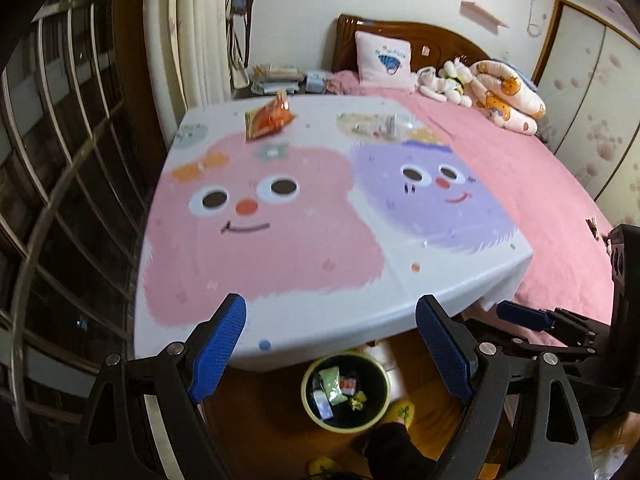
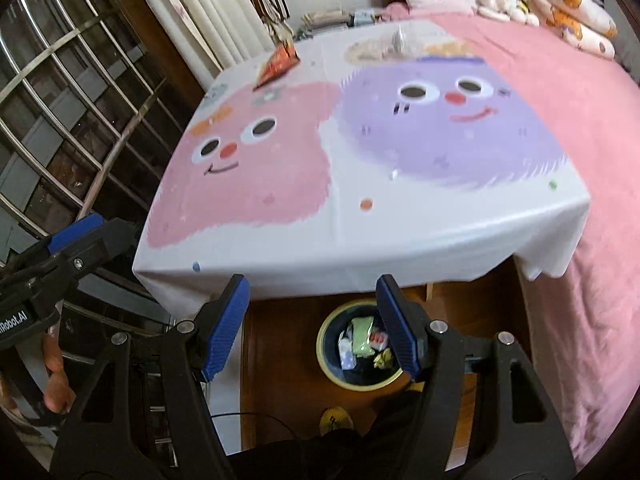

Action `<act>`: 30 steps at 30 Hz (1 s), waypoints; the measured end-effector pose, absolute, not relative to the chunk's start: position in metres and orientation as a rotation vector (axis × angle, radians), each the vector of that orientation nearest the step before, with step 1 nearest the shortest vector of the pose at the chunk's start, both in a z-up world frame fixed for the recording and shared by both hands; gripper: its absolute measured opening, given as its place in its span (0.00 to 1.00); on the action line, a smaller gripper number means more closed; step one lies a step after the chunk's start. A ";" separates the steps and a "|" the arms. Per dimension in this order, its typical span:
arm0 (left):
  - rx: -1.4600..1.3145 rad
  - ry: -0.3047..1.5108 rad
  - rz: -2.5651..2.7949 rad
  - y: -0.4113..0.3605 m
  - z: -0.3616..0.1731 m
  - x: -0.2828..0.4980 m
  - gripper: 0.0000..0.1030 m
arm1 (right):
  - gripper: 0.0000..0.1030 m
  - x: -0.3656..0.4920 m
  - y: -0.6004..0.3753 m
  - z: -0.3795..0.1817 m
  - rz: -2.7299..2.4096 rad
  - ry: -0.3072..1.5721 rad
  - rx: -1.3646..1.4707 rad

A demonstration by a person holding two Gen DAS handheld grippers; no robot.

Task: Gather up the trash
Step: 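Raise both tools back toward the table, then grasp the clear plastic bottle with the right tool while the left tool grasps the orange foil bag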

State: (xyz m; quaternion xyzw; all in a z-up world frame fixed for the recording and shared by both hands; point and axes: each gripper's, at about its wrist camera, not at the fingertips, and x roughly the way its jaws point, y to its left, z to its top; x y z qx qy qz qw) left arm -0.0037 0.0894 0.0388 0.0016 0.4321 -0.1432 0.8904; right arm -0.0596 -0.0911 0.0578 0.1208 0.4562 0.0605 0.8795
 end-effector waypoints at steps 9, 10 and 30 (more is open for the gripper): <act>-0.010 0.899 -0.309 0.090 0.069 0.017 0.85 | 0.61 -0.042 -0.109 0.092 0.084 0.874 0.235; -0.007 0.903 -0.303 0.089 0.070 0.022 0.85 | 0.61 -0.038 -0.113 0.094 0.081 0.869 0.234; -0.086 1.023 -0.031 0.033 0.042 0.248 0.77 | 0.61 0.238 -0.226 0.076 0.169 0.911 0.188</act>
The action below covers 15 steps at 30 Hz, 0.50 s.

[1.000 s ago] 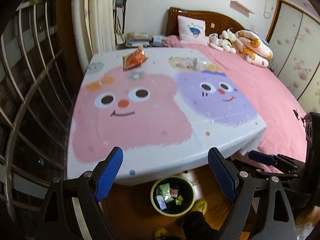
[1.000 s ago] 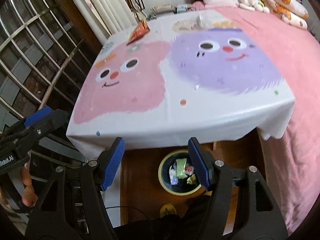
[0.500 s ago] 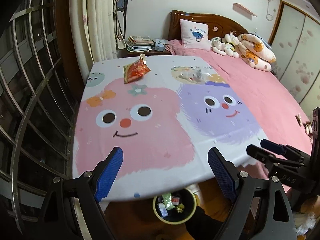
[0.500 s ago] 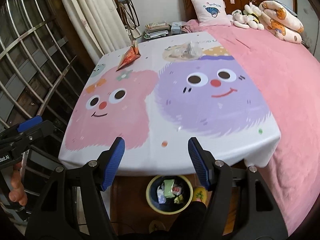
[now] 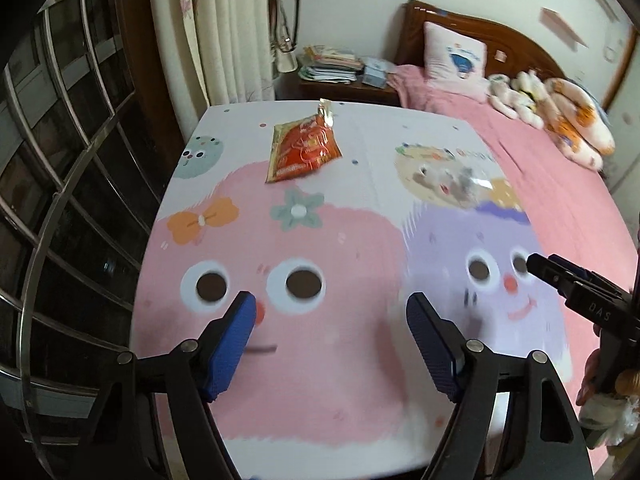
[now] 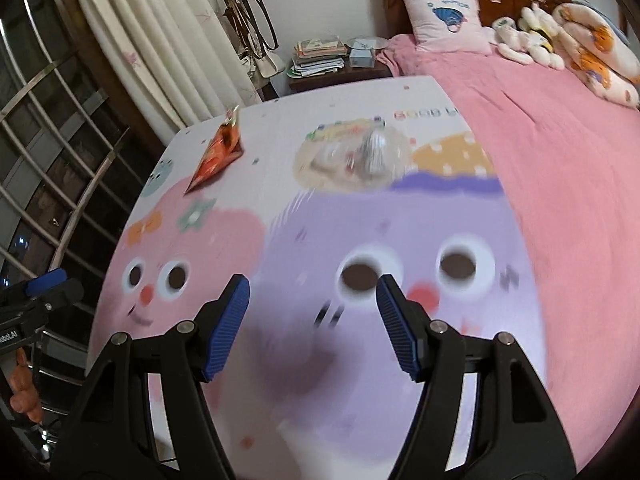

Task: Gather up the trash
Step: 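Grasp the clear plastic bottle with the right tool while the left tool grasps the orange foil bag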

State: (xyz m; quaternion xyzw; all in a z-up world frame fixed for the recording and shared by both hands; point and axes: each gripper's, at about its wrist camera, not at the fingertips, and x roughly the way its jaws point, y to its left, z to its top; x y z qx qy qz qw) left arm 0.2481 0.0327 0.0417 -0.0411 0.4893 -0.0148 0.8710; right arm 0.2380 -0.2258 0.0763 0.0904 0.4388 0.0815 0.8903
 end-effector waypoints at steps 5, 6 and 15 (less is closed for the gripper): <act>-0.113 1.055 0.035 0.015 0.034 0.315 0.77 | 0.61 0.326 -0.255 0.066 0.213 0.928 0.118; -0.103 1.060 0.046 0.011 0.031 0.328 0.77 | 0.61 0.342 -0.260 0.064 0.225 0.933 0.102; -0.061 1.120 0.066 -0.005 0.005 0.414 0.77 | 0.65 0.455 -0.268 0.025 0.389 0.990 -0.118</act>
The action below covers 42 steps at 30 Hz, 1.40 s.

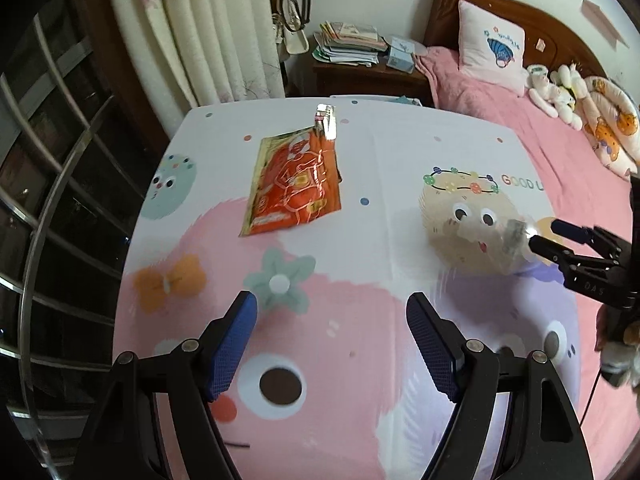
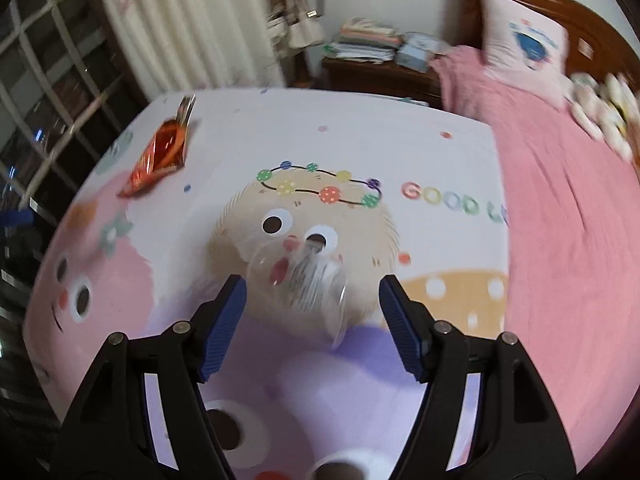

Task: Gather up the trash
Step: 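Grasp the clear plastic bottle with the right tool while the left tool grasps the orange foil bag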

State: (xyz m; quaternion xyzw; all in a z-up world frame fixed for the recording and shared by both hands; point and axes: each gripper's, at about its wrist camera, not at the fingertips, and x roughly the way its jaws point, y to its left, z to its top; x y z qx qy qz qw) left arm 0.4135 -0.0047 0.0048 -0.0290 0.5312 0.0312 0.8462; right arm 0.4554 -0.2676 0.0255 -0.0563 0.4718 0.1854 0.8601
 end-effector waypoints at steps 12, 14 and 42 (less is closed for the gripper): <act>-0.018 1.165 0.056 -0.014 -0.022 0.451 0.77 | 0.64 0.488 -0.252 -0.019 0.613 1.096 -0.177; -0.017 1.166 0.062 -0.013 -0.024 0.455 0.77 | 0.63 0.489 -0.249 -0.020 0.628 1.105 -0.158; -0.011 1.287 0.276 0.009 -0.117 0.595 0.77 | 0.52 0.484 -0.263 -0.012 0.433 1.018 0.139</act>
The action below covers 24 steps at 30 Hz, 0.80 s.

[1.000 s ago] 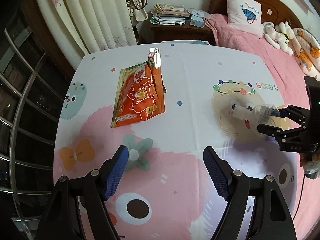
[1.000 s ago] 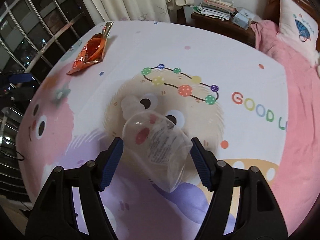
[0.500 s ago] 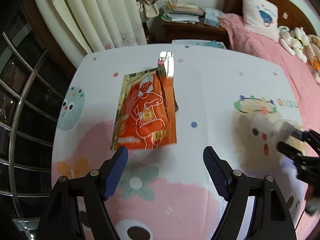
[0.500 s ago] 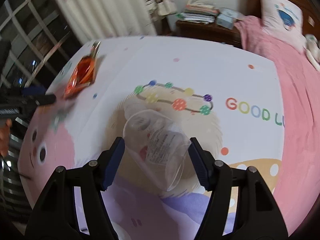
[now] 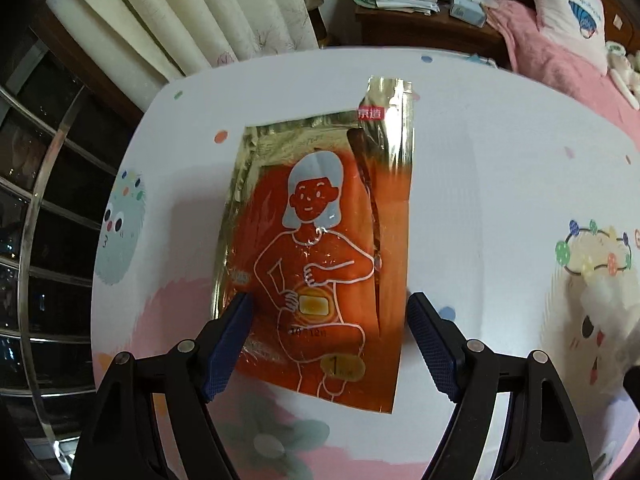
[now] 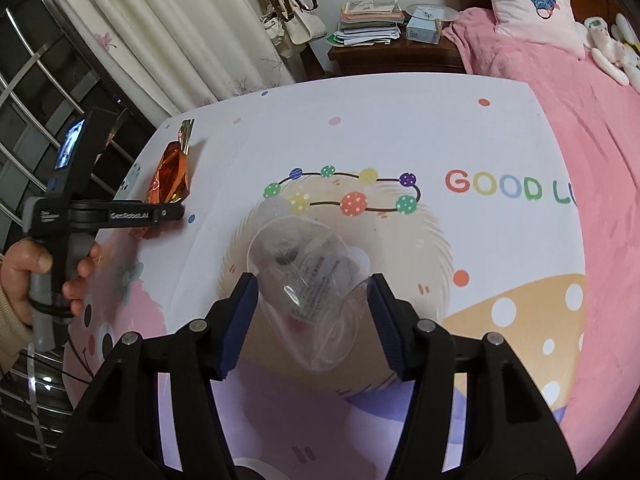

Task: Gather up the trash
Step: 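Grasp the clear plastic bottle with the right tool while the left tool grasps the orange foil bag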

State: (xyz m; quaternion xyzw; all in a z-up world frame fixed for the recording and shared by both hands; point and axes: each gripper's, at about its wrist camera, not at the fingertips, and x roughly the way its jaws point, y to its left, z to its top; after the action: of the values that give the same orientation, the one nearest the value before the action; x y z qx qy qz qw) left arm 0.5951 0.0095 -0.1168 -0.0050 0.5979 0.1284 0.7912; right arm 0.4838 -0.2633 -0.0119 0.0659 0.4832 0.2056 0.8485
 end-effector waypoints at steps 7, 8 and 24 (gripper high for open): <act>-0.020 1.274 0.253 0.022 -0.113 0.592 0.43 | 0.50 0.472 -0.268 -0.009 0.441 1.013 0.161; -0.019 1.271 0.246 0.023 -0.111 0.590 0.35 | 0.50 0.469 -0.268 -0.009 0.441 1.013 0.164; -0.064 1.198 0.124 0.007 -0.053 0.452 0.09 | 0.49 0.396 -0.247 0.014 0.451 1.002 0.201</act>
State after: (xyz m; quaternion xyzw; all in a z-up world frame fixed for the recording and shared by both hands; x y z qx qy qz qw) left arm 0.4516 0.0067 -0.0528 -0.0299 0.5632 0.0582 0.8237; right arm 0.3962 -0.2467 0.0145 0.0954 0.4753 0.2141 0.8480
